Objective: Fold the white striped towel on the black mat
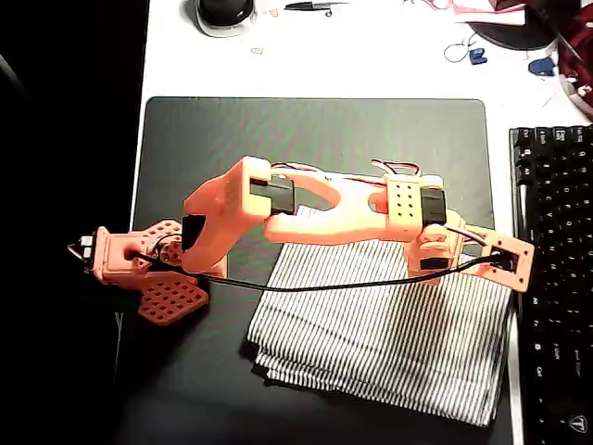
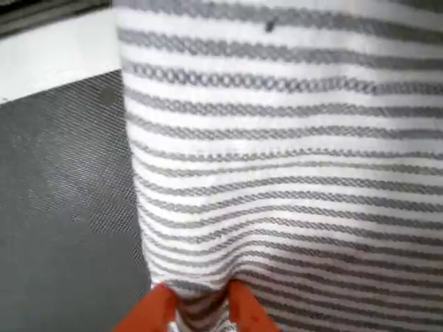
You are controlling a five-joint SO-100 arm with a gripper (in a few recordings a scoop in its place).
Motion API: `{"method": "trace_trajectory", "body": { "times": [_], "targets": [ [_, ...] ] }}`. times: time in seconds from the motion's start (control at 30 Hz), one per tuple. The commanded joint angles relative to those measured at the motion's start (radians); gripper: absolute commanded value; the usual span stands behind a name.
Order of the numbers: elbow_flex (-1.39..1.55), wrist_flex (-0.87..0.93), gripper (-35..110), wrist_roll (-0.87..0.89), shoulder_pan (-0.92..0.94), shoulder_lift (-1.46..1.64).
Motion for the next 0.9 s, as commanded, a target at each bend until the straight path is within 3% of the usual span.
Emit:
{"method": "trace_trajectory", "body": {
  "times": [0.0, 0.87],
  "targets": [
    [-0.078, 0.002, 0, -0.002, 0.002, -0.026],
    [-0.104, 0.028, 0, -0.071, -0.284, 0.041]
  ]
}}
